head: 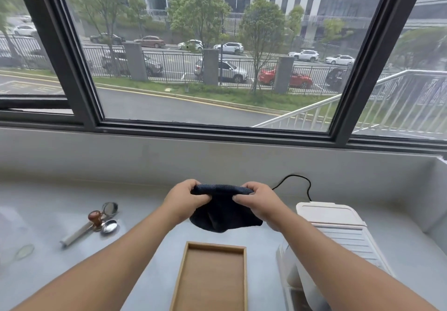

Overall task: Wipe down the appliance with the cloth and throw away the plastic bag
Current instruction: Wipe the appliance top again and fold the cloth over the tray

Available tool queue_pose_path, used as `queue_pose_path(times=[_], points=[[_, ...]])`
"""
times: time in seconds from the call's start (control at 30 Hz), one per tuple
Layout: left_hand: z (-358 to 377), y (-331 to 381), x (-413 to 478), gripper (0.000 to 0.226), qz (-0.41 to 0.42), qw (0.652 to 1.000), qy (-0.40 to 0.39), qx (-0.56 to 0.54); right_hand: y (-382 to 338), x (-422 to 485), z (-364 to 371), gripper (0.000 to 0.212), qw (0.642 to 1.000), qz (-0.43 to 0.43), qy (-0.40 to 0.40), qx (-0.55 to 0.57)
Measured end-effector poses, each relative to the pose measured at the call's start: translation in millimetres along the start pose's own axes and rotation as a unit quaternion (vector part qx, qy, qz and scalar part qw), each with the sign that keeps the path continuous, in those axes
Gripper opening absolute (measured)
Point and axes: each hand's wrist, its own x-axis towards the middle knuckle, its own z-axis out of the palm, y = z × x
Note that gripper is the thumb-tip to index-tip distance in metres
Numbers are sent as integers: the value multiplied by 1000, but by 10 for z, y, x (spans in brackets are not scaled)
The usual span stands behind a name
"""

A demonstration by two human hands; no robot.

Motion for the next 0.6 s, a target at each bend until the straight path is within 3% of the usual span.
queue_pose_path(times=[0.13,0.3,0.6], points=[[57,-181,44,14,-23,998,-12,-63,146,65,129,28,997,27,14,72],[131,-402,83,15,-45,991,-33,-122,363,156,273,25,992,61,23,111],[301,-842,56,20,-94,989,-49,-104,772,213,520,39,982,135,34,131]])
